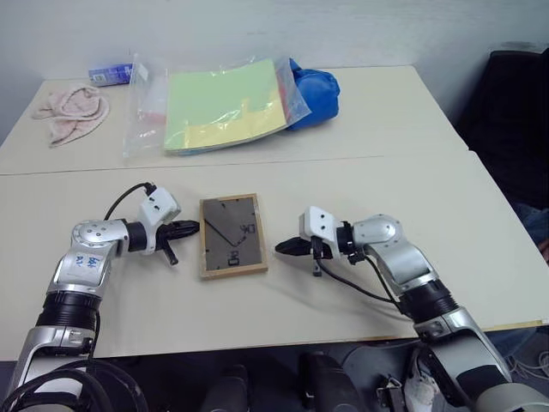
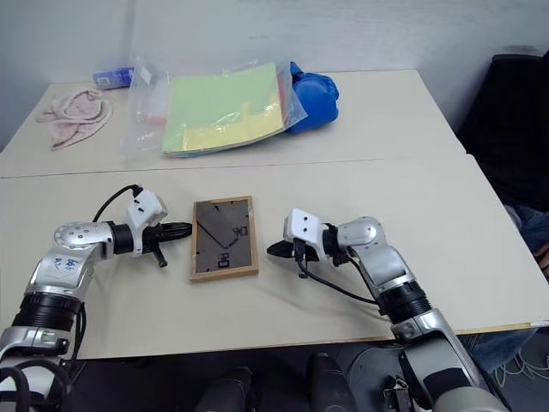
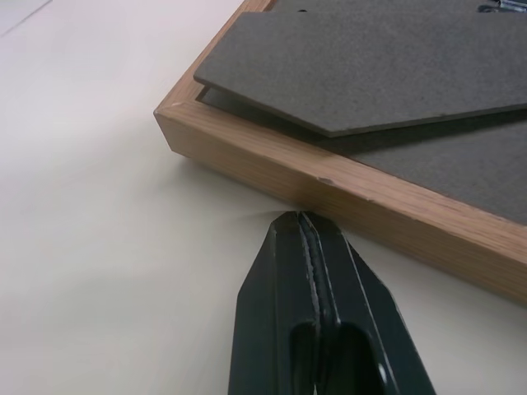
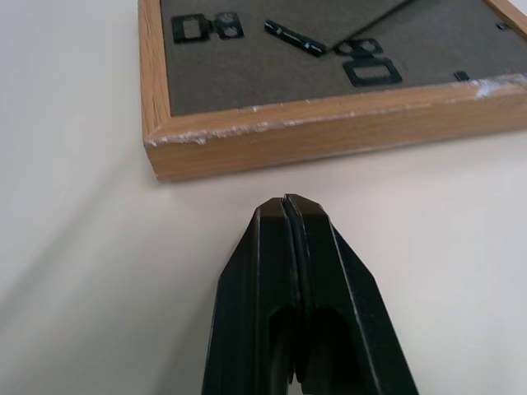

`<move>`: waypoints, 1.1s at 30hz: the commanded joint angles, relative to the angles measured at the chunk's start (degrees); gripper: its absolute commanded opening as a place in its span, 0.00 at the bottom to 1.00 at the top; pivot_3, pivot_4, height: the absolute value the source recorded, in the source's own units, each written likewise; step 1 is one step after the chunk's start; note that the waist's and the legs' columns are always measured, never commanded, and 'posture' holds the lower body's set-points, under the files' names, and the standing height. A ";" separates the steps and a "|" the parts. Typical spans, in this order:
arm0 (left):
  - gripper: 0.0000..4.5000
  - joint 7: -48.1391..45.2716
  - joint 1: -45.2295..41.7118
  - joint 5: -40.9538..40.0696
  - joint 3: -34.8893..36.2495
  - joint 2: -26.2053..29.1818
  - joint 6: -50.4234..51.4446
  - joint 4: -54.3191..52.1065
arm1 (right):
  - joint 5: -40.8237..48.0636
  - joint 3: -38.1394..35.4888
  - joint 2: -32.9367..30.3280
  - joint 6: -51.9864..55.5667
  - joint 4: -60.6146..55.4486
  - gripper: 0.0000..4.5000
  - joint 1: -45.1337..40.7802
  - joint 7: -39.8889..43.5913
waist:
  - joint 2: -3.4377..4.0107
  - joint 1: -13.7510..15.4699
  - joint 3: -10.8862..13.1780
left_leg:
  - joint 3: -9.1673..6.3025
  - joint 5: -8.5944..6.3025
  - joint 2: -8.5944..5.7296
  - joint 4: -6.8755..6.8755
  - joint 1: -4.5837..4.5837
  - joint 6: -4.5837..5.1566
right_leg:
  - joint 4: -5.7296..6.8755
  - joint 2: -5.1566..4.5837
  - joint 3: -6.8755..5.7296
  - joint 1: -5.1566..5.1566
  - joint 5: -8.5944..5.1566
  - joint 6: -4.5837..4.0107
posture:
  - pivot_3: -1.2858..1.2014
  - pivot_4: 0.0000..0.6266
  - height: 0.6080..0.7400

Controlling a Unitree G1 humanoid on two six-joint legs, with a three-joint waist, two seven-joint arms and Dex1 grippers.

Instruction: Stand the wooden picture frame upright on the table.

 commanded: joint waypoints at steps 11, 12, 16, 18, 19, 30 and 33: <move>0.81 -13.41 -1.46 -18.08 -0.39 10.81 54.53 -2.24 | -7.88 3.99 -2.90 -14.80 -0.74 0.00 0.15 -2.13 | 0.01 -0.43 -0.01 | 0.00 -0.03 -0.22 -0.06 0.19 0.04 | 0.34 -0.22 -0.03 -0.15 -0.04 -0.07 | 0.52 0.24 1.00; 0.89 -12.32 -1.46 -18.40 -0.69 10.17 56.06 -2.90 | -8.36 4.23 -2.48 -15.51 0.09 0.00 -0.24 -2.65 | 0.01 -0.38 -0.01 | 0.00 -0.03 -0.24 -0.05 0.18 0.05 | 0.35 -0.24 -0.02 -0.16 -0.04 -0.07 | 0.52 0.24 1.00; 1.00 -8.16 -0.56 -18.97 -2.81 6.82 60.75 -5.55 | -10.50 5.28 -0.67 -17.89 3.33 0.00 -1.99 -5.21 | 0.09 -0.08 -0.07 | 0.00 -0.04 -0.31 0.00 0.27 0.06 | 0.38 -0.34 -0.04 -0.10 -0.04 -0.07 | 0.52 0.24 1.00; 1.00 -6.53 -0.15 -19.26 -3.91 4.61 62.34 -6.72 | -11.25 5.74 0.39 -18.16 4.54 0.00 -2.67 -5.92 | 0.20 0.17 -0.19 | -0.02 -0.03 -0.35 0.02 0.28 0.07 | 0.39 -0.39 -0.06 -0.06 -0.04 -0.07 | 0.52 0.24 1.00; 1.00 -5.43 -0.39 -19.31 -4.32 2.80 62.91 -6.89 | -11.57 5.99 1.01 -18.25 5.09 0.00 -2.92 -6.12 | 0.31 0.28 -0.29 | -0.05 -0.03 -0.38 0.03 0.30 0.08 | 0.39 -0.42 -0.08 -0.02 -0.04 -0.07 | 0.52 0.24 1.00; 0.95 3.14 -6.32 -19.27 -1.73 -11.37 64.38 -1.73 | -12.60 5.94 2.71 -18.64 7.18 0.00 -3.76 -6.65 | 0.83 2.49 -0.84 | -0.66 -0.09 -0.74 0.02 1.31 0.33 | -0.29 -0.59 -0.21 1.46 -0.04 -0.03 | 0.52 0.24 1.00; 0.80 3.82 -6.98 -19.37 -0.53 -11.78 63.54 -1.29 | -12.66 5.62 2.00 -18.67 7.24 0.00 -3.59 -6.55 | 0.82 2.55 -0.84 | -0.70 -0.08 -0.77 0.02 1.29 0.34 | -0.29 -0.59 -0.22 1.46 -0.03 -0.02 | 0.52 0.24 1.00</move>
